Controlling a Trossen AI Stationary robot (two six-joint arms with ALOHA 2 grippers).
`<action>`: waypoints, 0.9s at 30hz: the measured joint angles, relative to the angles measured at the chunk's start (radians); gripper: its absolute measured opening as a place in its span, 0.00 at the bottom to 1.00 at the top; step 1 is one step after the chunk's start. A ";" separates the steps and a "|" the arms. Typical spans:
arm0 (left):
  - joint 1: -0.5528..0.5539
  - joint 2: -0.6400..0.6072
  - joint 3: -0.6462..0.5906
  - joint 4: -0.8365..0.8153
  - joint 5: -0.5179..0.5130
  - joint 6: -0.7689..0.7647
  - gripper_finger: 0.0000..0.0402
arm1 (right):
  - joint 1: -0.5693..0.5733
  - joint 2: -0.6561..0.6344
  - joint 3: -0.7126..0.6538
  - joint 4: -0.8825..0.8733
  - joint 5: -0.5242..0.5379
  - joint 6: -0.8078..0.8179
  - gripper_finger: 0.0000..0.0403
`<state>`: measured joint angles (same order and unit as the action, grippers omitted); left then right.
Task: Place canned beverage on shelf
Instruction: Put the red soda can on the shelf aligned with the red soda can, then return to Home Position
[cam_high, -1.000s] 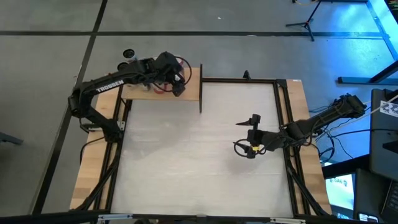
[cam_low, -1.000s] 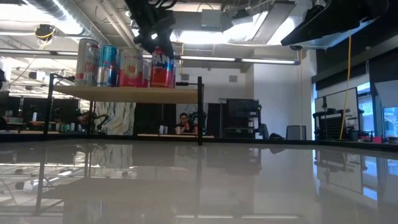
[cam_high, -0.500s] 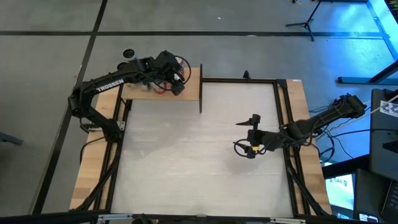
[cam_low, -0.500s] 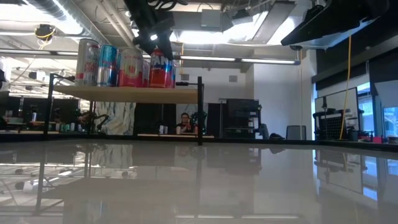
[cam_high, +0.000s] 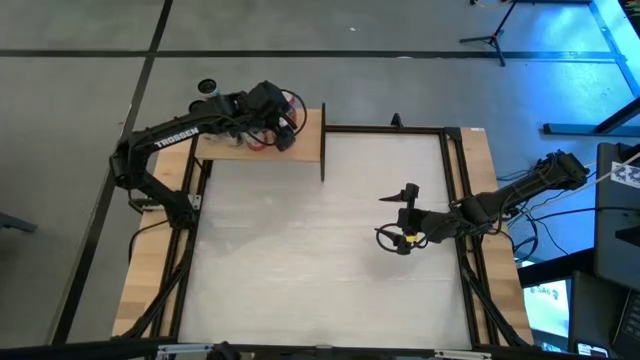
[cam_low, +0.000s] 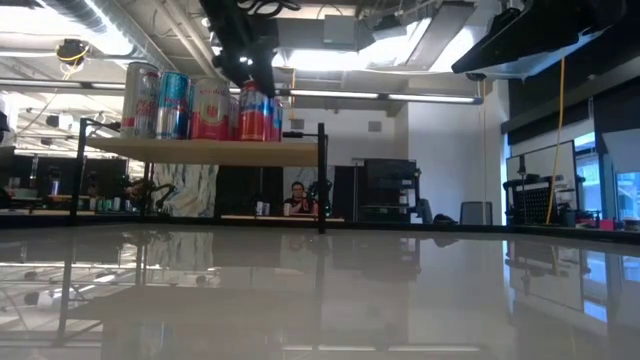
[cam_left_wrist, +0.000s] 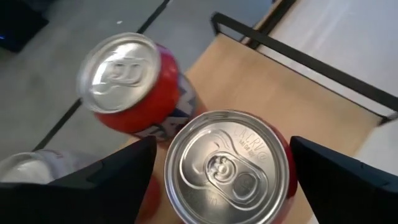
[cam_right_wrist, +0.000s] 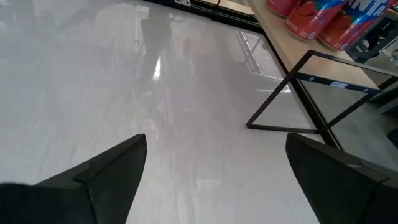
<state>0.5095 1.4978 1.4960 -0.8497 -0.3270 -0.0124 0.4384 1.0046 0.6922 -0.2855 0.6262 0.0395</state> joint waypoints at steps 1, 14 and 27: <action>0.000 -0.001 0.000 0.001 -0.013 0.001 0.89 | 0.000 0.000 0.000 0.000 0.000 0.000 0.95; -0.089 -0.015 0.210 0.008 0.187 0.018 0.88 | 0.000 0.000 0.000 -0.001 -0.001 0.010 0.95; -0.635 -0.022 -0.024 0.040 -0.080 -0.111 0.87 | 0.000 0.017 0.001 0.014 -0.080 0.139 0.95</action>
<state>-0.1255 1.4761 1.4721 -0.8100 -0.4075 -0.1231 0.4385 1.0212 0.6930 -0.2719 0.5457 0.1783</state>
